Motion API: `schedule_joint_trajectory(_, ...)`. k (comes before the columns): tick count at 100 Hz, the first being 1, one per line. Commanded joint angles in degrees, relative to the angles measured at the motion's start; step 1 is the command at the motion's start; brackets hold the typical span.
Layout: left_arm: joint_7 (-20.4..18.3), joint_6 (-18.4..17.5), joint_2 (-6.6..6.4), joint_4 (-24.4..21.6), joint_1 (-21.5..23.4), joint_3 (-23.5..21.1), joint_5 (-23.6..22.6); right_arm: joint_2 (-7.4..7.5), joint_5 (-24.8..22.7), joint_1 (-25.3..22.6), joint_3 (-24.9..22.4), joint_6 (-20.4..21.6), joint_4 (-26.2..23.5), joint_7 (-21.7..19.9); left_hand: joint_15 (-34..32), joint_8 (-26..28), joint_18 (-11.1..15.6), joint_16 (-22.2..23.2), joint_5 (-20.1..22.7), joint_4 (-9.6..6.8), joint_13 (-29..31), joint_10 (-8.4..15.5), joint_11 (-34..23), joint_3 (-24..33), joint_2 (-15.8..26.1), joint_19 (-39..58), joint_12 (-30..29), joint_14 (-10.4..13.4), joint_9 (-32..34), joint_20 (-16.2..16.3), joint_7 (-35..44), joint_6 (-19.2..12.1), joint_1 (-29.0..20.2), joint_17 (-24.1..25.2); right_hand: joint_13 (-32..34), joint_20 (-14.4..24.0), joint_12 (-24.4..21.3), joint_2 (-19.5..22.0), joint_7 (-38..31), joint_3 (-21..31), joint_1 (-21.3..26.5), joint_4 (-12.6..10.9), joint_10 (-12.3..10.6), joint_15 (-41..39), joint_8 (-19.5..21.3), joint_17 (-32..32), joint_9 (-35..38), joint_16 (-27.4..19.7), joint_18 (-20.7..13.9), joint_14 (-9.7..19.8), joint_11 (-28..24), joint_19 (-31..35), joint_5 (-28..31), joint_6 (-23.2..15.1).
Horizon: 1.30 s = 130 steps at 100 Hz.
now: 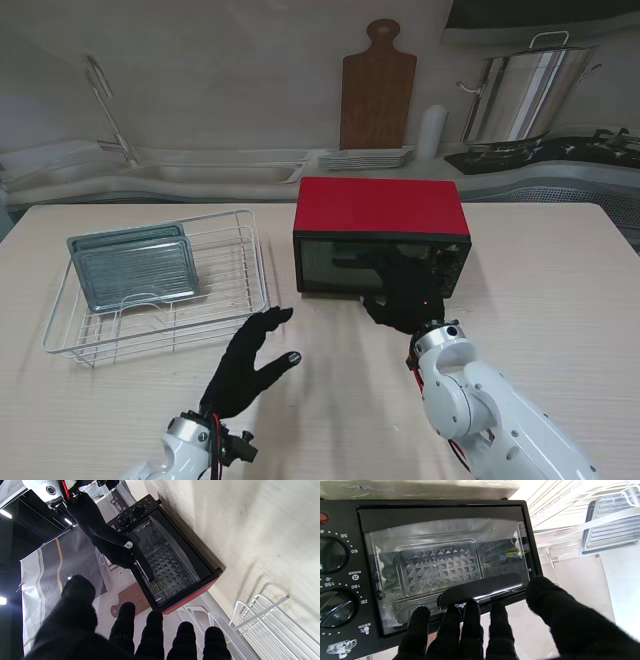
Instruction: Slide the trays into the oven
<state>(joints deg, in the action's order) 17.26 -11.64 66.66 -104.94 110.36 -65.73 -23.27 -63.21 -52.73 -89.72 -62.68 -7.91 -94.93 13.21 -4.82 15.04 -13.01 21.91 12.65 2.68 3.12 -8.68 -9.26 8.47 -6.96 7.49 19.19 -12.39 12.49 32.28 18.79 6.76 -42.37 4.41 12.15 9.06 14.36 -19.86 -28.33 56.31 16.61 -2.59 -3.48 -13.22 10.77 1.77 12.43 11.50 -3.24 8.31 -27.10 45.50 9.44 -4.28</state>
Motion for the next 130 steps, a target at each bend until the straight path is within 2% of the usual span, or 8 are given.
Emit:
schedule_joint_trajectory(1, -0.77, -0.03, 0.38, -0.61, 0.56, 0.03, 0.21, -0.34, 0.13, -0.60, 0.18, 0.13, 0.05, -1.18, -0.12, 1.13, -0.23, 0.55, 0.62, -1.64, 0.56, 0.24, -0.08, 0.32, 0.49, 0.35, 0.71, 0.20, 1.14, 1.31, -0.12, 0.00, -0.63, 0.89, -0.13, 0.22, 0.72, 0.85, 0.21, -1.19, 0.74, -1.92, 1.09, -0.61, -1.38, -0.47, -0.01, -0.15, -0.57, 0.19, -1.12, 1.12, -1.64, 1.10)
schedule_joint_trajectory(37, -0.30, -0.44, 0.41, -0.69, 0.72, 0.19, -0.31, -0.51, 2.33, -3.08, -1.37, 2.40, -0.82, -0.90, -0.12, 1.14, -0.24, 0.54, 0.65, -1.63, 0.57, 0.02, -0.02, 0.42, 0.47, 0.24, 0.69, 0.13, 1.16, 1.42, -0.18, 0.08, -0.60, 0.91, 3.97, 3.98, 2.10, -0.17, -3.01, 0.23, 0.65, -1.83, 3.04, -4.64, -1.23, -3.79, 5.49, 2.10, 1.63, -2.12, -4.16, 7.56, 4.03, 2.67)
schedule_joint_trajectory(99, 0.17, -1.45, 0.40, -1.03, 1.40, 0.07, -0.85, -0.38, 4.39, -12.13, -6.33, 8.51, -4.31, -0.44, -0.10, 1.14, -0.32, 0.51, 0.81, -1.62, 0.62, -0.19, 0.04, 0.52, 0.34, 0.15, 0.67, 0.13, 1.40, 1.46, -0.24, 0.16, -0.46, 0.87, 4.41, 4.49, 1.95, 0.12, -2.74, -0.03, 0.51, -1.44, 3.29, -4.36, -0.98, -3.60, 6.46, 2.13, 1.80, -2.20, -3.30, 7.42, 5.30, 2.57)
schedule_joint_trajectory(130, 0.12, -1.82, 0.36, -1.15, 1.53, 0.04, -0.90, -0.15, 4.71, -14.93, -7.16, 10.57, -4.34, -0.93, -0.07, 1.12, -0.26, 0.48, 0.83, -1.62, 0.59, 0.10, 0.12, 0.62, 0.40, 0.12, 0.64, 0.27, 1.22, 1.47, -0.31, 0.07, -0.39, 0.88, 4.15, 4.52, 1.97, 0.39, -2.34, -0.52, 0.47, -1.42, 3.22, -4.18, -0.88, -3.46, 5.88, 2.08, 1.67, -2.07, -3.07, 7.11, 4.99, 2.55)
